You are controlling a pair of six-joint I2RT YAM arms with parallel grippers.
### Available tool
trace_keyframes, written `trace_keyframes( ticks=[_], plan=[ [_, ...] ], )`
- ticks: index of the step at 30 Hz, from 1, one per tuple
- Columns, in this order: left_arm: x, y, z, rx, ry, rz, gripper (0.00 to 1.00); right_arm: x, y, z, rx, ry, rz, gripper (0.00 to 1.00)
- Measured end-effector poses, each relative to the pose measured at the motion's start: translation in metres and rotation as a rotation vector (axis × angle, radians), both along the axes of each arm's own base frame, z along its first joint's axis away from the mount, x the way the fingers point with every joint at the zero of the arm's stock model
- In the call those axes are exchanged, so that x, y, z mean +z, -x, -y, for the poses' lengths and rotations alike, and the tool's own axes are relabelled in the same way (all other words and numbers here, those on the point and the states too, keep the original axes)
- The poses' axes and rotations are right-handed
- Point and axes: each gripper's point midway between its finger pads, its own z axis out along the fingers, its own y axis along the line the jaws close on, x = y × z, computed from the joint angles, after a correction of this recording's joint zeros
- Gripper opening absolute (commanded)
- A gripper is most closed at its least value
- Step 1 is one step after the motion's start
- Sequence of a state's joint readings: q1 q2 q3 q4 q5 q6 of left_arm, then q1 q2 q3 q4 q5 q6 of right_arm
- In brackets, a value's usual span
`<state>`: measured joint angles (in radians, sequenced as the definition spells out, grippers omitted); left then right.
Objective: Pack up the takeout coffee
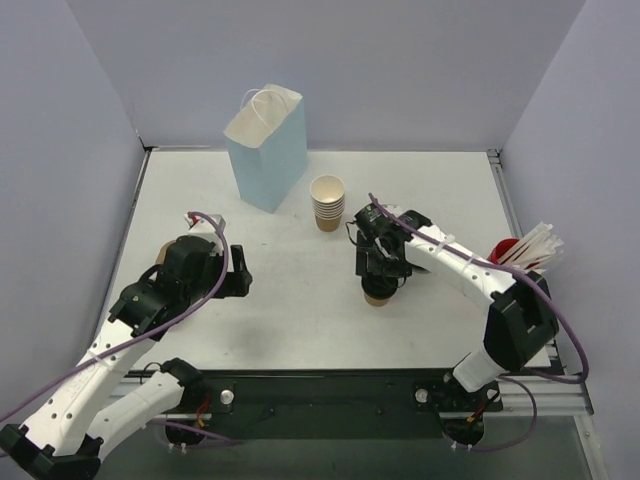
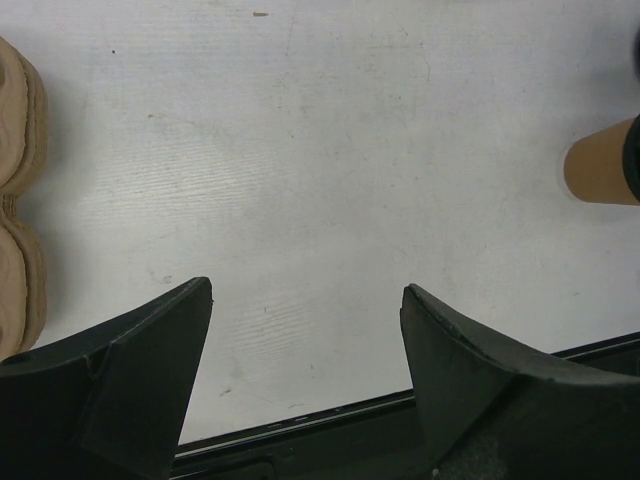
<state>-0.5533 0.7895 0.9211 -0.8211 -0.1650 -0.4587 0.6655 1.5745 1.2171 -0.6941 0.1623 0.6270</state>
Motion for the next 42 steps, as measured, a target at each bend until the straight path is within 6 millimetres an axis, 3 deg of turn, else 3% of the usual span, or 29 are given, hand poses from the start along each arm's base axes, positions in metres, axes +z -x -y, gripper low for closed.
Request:
trace_keyframes(
  ticks=[3, 10, 19, 27, 36, 42],
  plan=[
    [-0.002, -0.001, 0.001, 0.004, 0.0, -0.009, 0.86, 0.0, 0.006, 0.027, -0.091, 0.016, 0.017, 0.59],
    [-0.003, -0.002, 0.001, 0.011, -0.001, -0.015, 0.86, -0.002, 0.01, 0.052, -0.229, -0.007, 0.053, 0.64],
    [-0.002, -0.005, 0.003, 0.023, -0.004, -0.023, 0.86, -0.002, 0.012, 0.109, -0.423, 0.025, 0.088, 0.71],
    [0.004, -0.01, 0.002, 0.04, -0.009, -0.011, 0.86, 0.0, 0.016, 0.129, -0.489, 0.073, 0.103, 0.84],
    [0.008, -0.013, 0.002, 0.069, -0.002, -0.011, 0.86, 0.011, 0.035, 0.144, -0.479, 0.165, 0.04, 0.87],
    [0.034, -0.029, 0.003, 0.187, 0.046, -0.014, 0.84, 0.035, 0.033, 0.145, -0.44, 0.167, 0.048, 0.84]
  ],
)
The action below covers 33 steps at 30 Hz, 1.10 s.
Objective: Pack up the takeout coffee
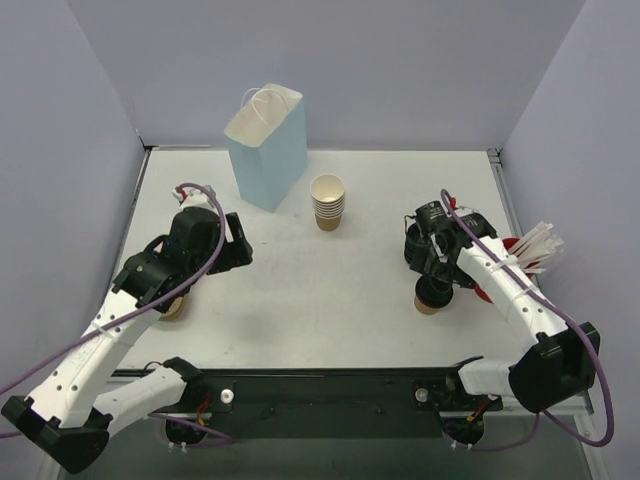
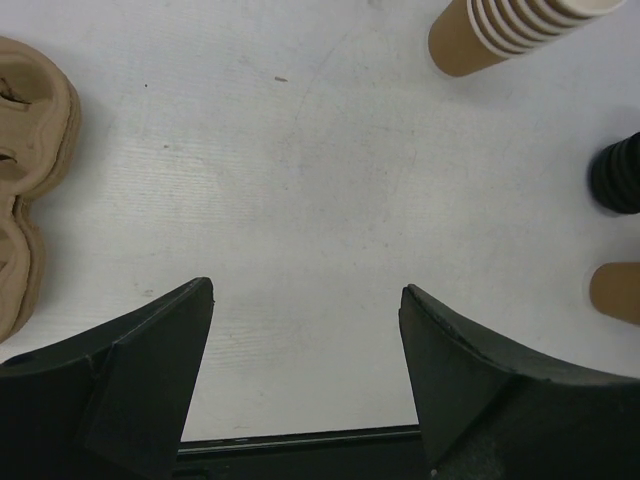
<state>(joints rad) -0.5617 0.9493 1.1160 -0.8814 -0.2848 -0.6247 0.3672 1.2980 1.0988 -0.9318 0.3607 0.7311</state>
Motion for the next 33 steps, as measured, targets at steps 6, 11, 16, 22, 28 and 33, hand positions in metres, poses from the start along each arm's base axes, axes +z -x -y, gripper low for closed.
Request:
trace_keyframes(
  ticks=[6, 11, 16, 22, 28, 33],
  plan=[
    [0.045, -0.026, 0.003, 0.133, 0.113, 0.036, 0.81, 0.027, -0.002, -0.013, 0.122, -0.018, 0.036, 0.82],
    [0.087, -0.067, -0.001, 0.257, 0.185, 0.073, 0.78, 0.059, -0.002, -0.054, 0.318, -0.075, 0.11, 0.81],
    [0.106, -0.116, -0.003, 0.36, 0.199, 0.099, 0.76, 0.079, 0.01, -0.072, 0.419, -0.14, 0.16, 0.81],
    [0.091, -0.167, -0.009, 0.504, 0.232, 0.092, 0.73, 0.09, 0.023, -0.066, 0.461, -0.15, 0.183, 0.8],
    [0.078, -0.226, -0.015, 0.616, 0.285, 0.102, 0.73, 0.093, 0.029, -0.063, 0.478, -0.154, 0.189, 0.8],
    [0.069, -0.269, -0.008, 0.637, 0.312, 0.12, 0.72, 0.091, 0.032, -0.062, 0.485, -0.148, 0.176, 0.8]
  ],
)
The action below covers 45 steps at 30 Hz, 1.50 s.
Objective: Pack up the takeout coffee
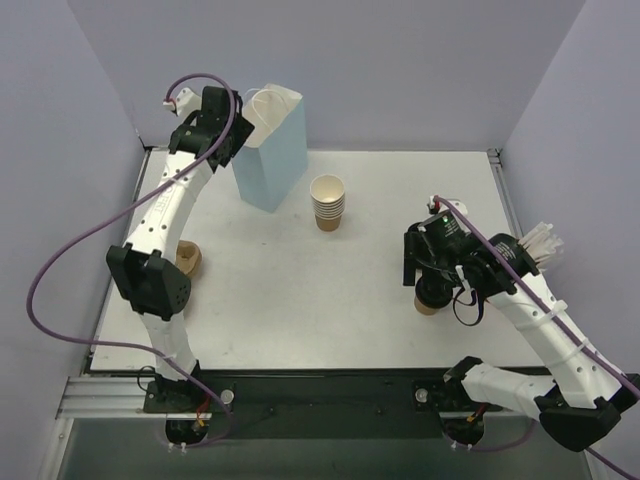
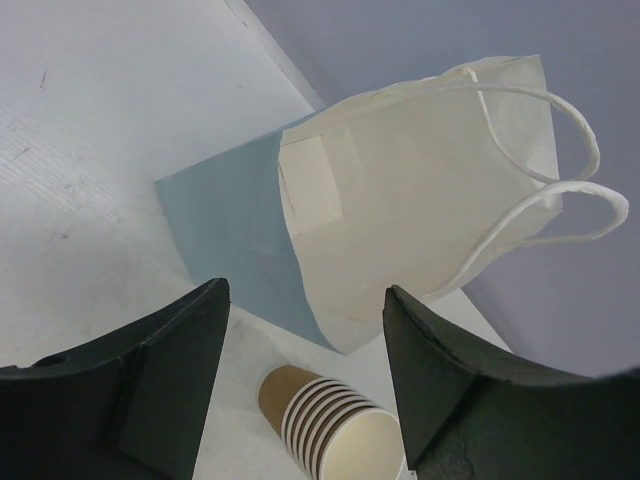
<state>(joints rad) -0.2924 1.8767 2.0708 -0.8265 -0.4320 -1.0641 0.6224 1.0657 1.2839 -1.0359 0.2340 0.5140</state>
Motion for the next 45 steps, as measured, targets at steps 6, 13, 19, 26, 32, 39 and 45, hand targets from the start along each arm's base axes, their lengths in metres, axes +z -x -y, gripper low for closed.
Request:
trace_keyframes(
  ticks=[6, 13, 19, 26, 32, 39, 45],
  plan=[
    [-0.02, -0.025, 0.003, 0.004, 0.006, -0.033, 0.54, -0.001, 0.003, 0.004, 0.002, 0.018, -0.007, 0.8],
    [-0.035, -0.023, -0.008, 0.012, -0.004, -0.089, 0.18, 0.004, -0.002, 0.004, 0.009, 0.042, -0.007, 0.8],
    [-0.039, -0.019, -0.01, -0.04, 0.007, -0.118, 0.0, 0.013, -0.007, 0.001, 0.02, 0.039, 0.011, 0.8],
    [-0.023, 0.018, -0.016, -0.165, -0.037, -0.184, 0.0, 0.044, -0.01, -0.002, 0.031, -0.005, 0.073, 0.8],
    [0.018, 0.087, -0.025, -0.299, -0.057, -0.157, 0.0, 0.072, -0.013, -0.005, 0.046, -0.043, 0.131, 0.8],
    [0.015, 0.173, -0.025, -0.443, -0.039, -0.158, 0.0, 0.066, -0.017, -0.012, 0.066, -0.029, 0.095, 0.8],
    [-0.011, 0.208, -0.008, -0.58, 0.036, -0.187, 0.0, 0.071, -0.02, -0.036, 0.115, -0.118, 0.076, 0.79]
  ],
)
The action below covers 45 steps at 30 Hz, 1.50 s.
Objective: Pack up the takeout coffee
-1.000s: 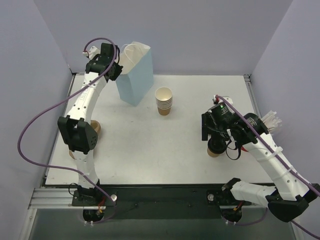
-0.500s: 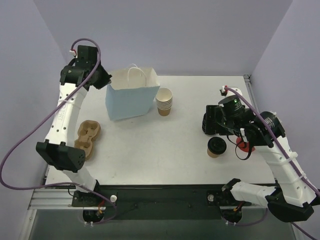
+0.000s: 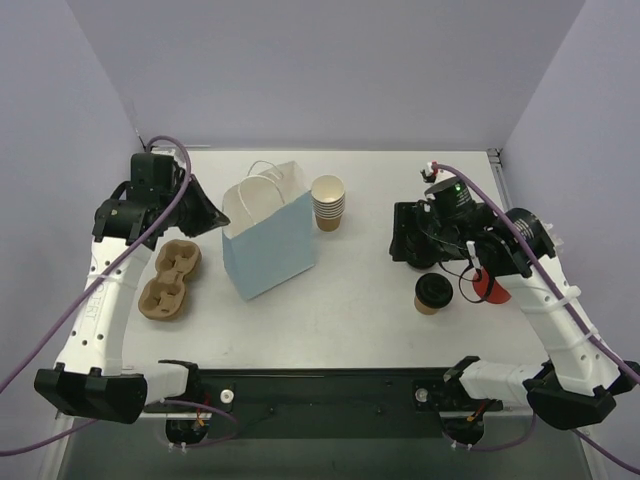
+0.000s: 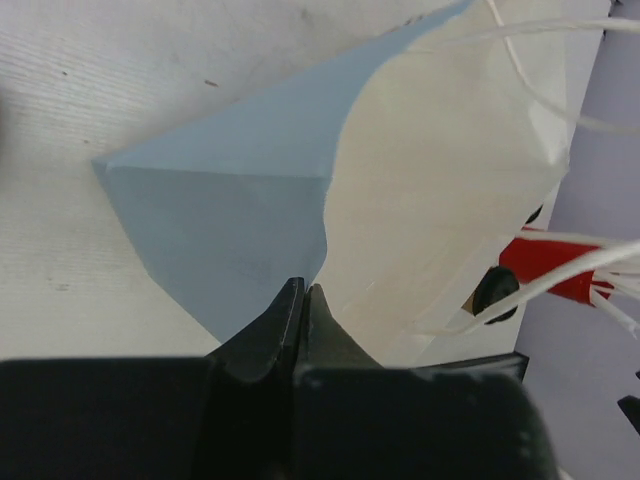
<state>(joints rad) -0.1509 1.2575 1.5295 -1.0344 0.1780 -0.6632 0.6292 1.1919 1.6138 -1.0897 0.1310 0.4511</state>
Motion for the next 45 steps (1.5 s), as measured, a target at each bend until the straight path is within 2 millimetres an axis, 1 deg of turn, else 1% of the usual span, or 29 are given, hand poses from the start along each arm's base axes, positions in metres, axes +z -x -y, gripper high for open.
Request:
trace_keyframes(
  ticks=[5, 7, 10, 13, 16, 20, 22, 25, 26, 27, 28, 29, 30, 32, 34, 37, 40, 43, 45],
  plan=[
    [-0.015, 0.015, 0.02, -0.102, 0.091, -0.017, 0.0, 0.005, -0.007, -0.037, 0.055, -0.15, -0.018, 0.78],
    [-0.014, 0.018, 0.028, -0.146, 0.125, -0.008, 0.0, 0.004, -0.012, -0.048, 0.071, -0.18, -0.027, 0.78],
    [-0.007, 0.017, 0.036, -0.2, 0.152, 0.026, 0.0, 0.001, -0.024, -0.06, 0.081, -0.187, -0.041, 0.78],
    [-0.001, 0.018, 0.043, -0.252, 0.168, 0.055, 0.0, 0.003, -0.035, -0.068, 0.082, -0.187, -0.038, 0.78],
    [0.0, 0.022, 0.052, -0.306, 0.189, 0.079, 0.0, 0.01, -0.042, -0.074, 0.088, -0.194, -0.022, 0.77],
    [-0.014, 0.034, 0.062, -0.366, 0.217, 0.043, 0.0, 0.015, -0.048, -0.077, 0.095, -0.198, -0.005, 0.77],
    [-0.018, 0.037, 0.065, -0.382, 0.218, 0.031, 0.0, 0.013, -0.05, -0.078, 0.098, -0.19, -0.009, 0.75],
    [-0.018, 0.037, 0.066, -0.397, 0.212, 0.037, 0.0, 0.006, -0.055, -0.08, 0.099, -0.168, -0.02, 0.72],
    [-0.018, 0.037, 0.066, -0.4, 0.209, 0.04, 0.06, 0.002, -0.058, -0.081, 0.098, -0.158, -0.026, 0.71],
    [-0.019, 0.037, 0.066, -0.402, 0.207, 0.04, 0.17, -0.001, -0.061, -0.083, 0.098, -0.15, -0.032, 0.71],
    [-0.019, 0.037, 0.066, -0.403, 0.205, 0.041, 0.25, -0.005, -0.065, -0.084, 0.096, -0.141, -0.039, 0.69],
    [-0.019, 0.037, 0.065, -0.405, 0.201, 0.043, 0.39, -0.01, -0.068, -0.087, 0.095, -0.133, -0.047, 0.69],
    [-0.019, 0.037, 0.065, -0.407, 0.196, 0.046, 0.46, -0.014, -0.073, -0.089, 0.094, -0.124, -0.055, 0.68],
    [-0.02, 0.036, 0.063, -0.401, 0.182, 0.047, 0.54, -0.021, -0.08, -0.094, 0.096, -0.115, -0.066, 0.68],
    [-0.018, 0.035, 0.06, -0.388, 0.165, 0.049, 0.57, -0.028, -0.084, -0.098, 0.098, -0.105, -0.079, 0.67],
    [-0.003, 0.027, 0.055, -0.355, 0.133, 0.082, 0.59, -0.031, -0.084, -0.1, 0.099, -0.101, -0.086, 0.66],
    [0.019, 0.018, 0.049, -0.32, 0.101, 0.14, 0.6, -0.027, -0.082, -0.099, 0.099, -0.109, -0.076, 0.66],
    [0.034, 0.014, 0.044, -0.288, 0.077, 0.175, 0.6, -0.02, -0.079, -0.096, 0.112, -0.112, -0.056, 0.66],
    [0.04, 0.013, 0.041, -0.271, 0.067, 0.182, 0.6, -0.013, -0.074, -0.094, 0.151, -0.11, -0.036, 0.67]
  ],
)
